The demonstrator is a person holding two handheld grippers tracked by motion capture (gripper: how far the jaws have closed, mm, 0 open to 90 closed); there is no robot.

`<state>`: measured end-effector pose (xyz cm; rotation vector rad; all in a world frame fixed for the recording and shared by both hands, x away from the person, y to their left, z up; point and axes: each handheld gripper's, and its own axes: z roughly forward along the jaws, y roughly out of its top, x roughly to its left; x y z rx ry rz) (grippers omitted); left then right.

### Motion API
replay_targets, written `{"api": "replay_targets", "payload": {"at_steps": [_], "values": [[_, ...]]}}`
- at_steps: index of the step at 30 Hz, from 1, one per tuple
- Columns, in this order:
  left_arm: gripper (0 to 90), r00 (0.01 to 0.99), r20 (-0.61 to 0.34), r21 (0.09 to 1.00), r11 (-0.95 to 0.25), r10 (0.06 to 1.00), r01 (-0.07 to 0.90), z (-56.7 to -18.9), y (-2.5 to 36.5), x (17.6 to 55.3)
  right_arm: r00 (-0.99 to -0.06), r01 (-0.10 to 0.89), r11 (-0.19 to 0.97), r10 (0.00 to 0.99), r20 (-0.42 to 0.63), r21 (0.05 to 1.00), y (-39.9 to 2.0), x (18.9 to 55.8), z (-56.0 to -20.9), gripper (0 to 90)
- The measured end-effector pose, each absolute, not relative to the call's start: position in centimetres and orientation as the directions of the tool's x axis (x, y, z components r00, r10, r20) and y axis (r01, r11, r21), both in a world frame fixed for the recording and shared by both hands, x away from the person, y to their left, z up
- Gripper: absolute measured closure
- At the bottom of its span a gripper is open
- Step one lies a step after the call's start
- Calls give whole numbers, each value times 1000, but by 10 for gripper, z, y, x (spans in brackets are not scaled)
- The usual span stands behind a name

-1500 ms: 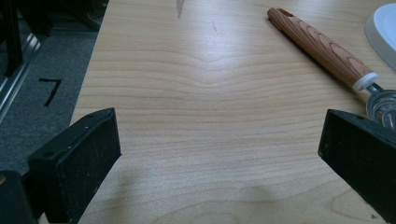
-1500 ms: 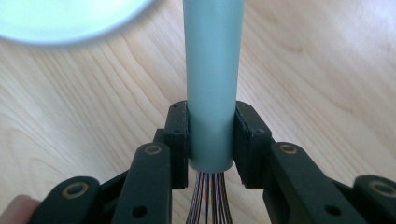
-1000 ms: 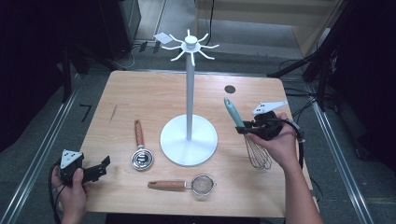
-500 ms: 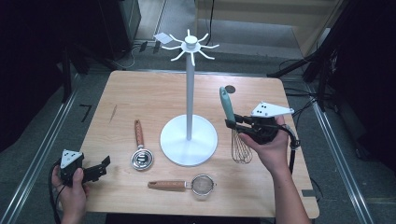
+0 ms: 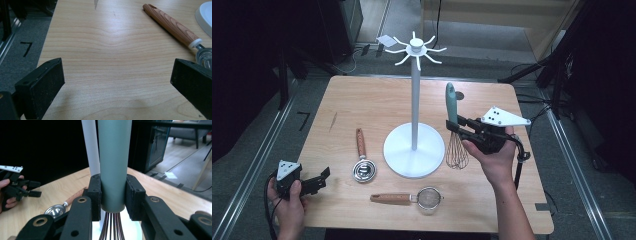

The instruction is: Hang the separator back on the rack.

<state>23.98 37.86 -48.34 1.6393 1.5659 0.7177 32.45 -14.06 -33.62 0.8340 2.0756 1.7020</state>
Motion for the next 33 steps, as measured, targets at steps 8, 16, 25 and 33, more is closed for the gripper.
{"api": "replay_targets", "payload": {"at_steps": [8,16,25,33], "values": [[0,94,-91,819,21,991,574,-483,378,240,-779,179,72,620,96,981,-128,319,-323,713],[0,96,-95,817,22,991,576,-483,379,240,-788,133,40,610,81,990,-120,314,-310,713],[0,96,-95,818,22,991,575,-483,379,240,-790,108,14,608,77,994,-114,315,-303,713],[0,95,-96,818,24,991,575,-483,379,240,-781,95,-42,617,101,995,-116,315,-296,714]]}}
